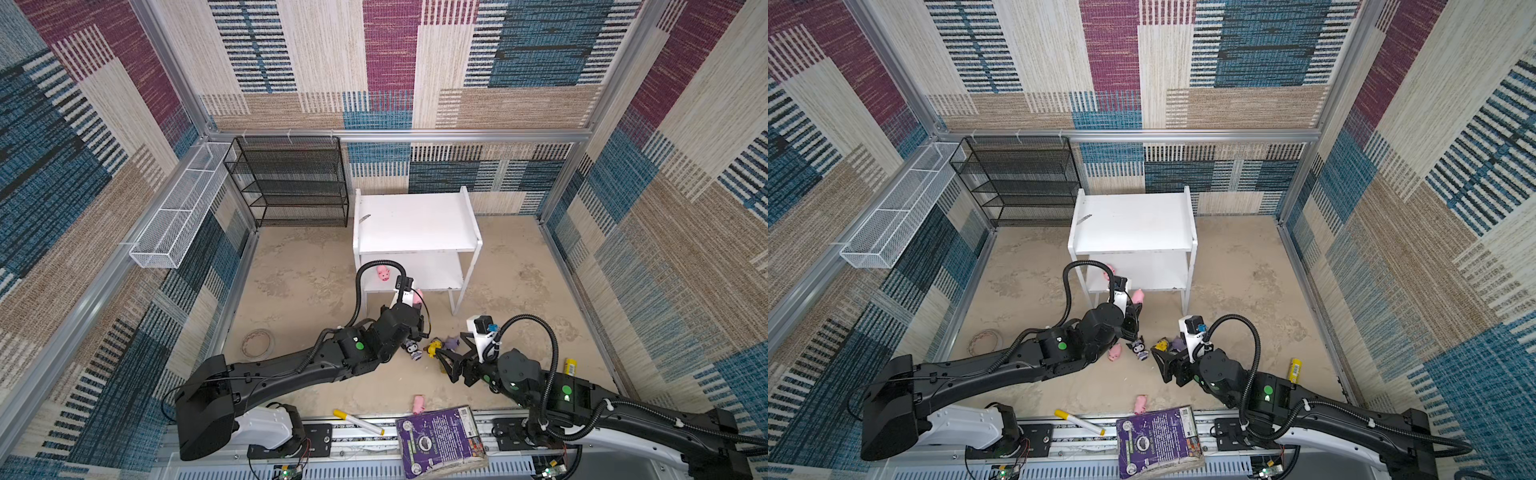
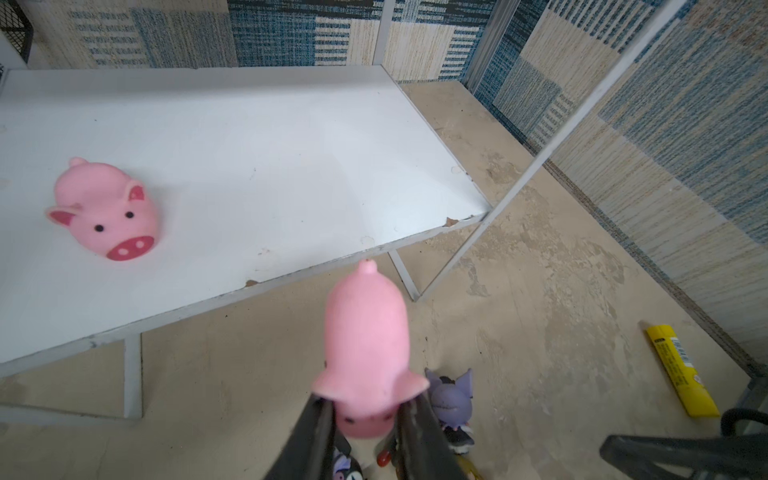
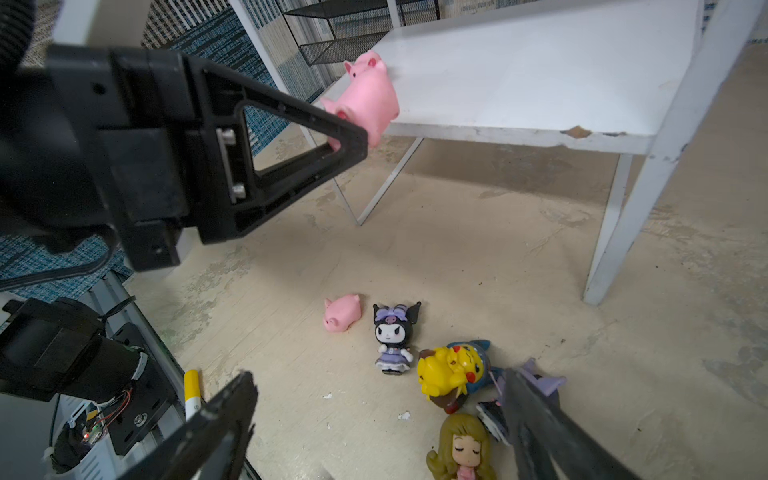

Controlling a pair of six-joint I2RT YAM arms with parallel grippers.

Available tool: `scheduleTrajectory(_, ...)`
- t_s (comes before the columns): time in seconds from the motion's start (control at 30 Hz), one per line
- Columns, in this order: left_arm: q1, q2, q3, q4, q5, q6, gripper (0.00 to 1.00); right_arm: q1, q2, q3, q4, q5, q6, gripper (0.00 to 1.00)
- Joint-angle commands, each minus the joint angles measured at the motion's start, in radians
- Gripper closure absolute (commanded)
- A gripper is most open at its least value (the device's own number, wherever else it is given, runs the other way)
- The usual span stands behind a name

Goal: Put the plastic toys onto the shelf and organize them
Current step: 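Lower the pig onto the lower shelf beside the first pig, open left gripper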

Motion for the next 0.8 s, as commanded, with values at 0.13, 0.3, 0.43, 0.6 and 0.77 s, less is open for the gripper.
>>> scheduleTrajectory(0.13, 0.048, 0.029, 0.030, 0.045, 0.014, 0.020, 0.74, 0.000, 0.014, 0.002, 0.019, -0.016, 0.011, 0.07)
scheduleTrajectory(0.3, 0.080, 0.054, 0.047, 0.066, 0.045, 0.028, 0.74, 0.001, 0.011, 0.001, 0.015, -0.018, 0.016, 0.07)
scheduleTrajectory(0.43, 0.102, 0.076, 0.055, 0.091, 0.051, 0.029, 0.74, 0.000, 0.001, 0.001, 0.007, -0.018, 0.019, 0.07)
scheduleTrajectory(0.6, 0.117, 0.105, 0.077, 0.090, 0.036, 0.014, 0.74, 0.000, -0.009, -0.003, 0.002, -0.018, 0.023, 0.07)
scheduleTrajectory(0.77, 0.122, 0.138, 0.100, 0.083, 0.013, -0.013, 0.74, 0.000, -0.012, -0.003, -0.001, -0.017, 0.021, 0.07)
